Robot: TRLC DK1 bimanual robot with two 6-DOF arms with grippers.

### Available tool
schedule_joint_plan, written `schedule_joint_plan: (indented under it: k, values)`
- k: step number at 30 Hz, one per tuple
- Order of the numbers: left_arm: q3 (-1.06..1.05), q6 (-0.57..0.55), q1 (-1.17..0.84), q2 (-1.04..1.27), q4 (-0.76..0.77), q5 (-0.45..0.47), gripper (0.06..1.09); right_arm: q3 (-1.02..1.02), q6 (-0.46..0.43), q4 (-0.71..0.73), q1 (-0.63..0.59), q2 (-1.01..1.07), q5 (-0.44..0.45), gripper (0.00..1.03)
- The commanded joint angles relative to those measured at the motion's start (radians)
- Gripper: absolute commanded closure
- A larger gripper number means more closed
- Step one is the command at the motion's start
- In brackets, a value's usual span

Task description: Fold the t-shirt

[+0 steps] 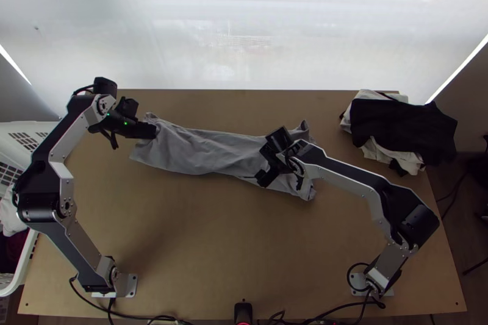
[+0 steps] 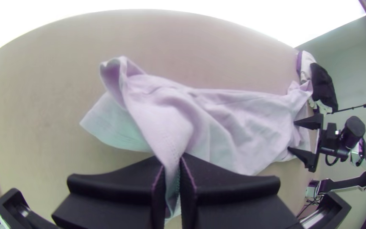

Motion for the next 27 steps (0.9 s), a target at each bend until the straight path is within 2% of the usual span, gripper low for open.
schedule_joint_plan:
  k: [1,6,11,18,27]
  values:
    - [0.183,-0.028,-0.068,-0.049,-0.080,0.037,1.05,-0.025,0.003,0.015,-0.013,0.036,0.009,0.05]
    - [0.278,-0.054,-0.141,-0.055,-0.110,0.072,1.05,-0.028,0.006,0.021,-0.018,0.044,0.009,0.05]
    - [0.319,-0.070,-0.217,-0.056,-0.107,0.086,1.05,0.012,0.009,0.001,-0.033,-0.042,0.009,0.05]
    - [0.355,-0.094,-0.311,-0.056,-0.095,0.092,1.05,0.103,0.003,-0.156,-0.156,-0.203,-0.015,0.05]
    - [0.427,-0.147,-0.454,-0.016,-0.038,0.092,1.05,0.087,0.003,-0.286,-0.291,-0.358,-0.054,0.05]
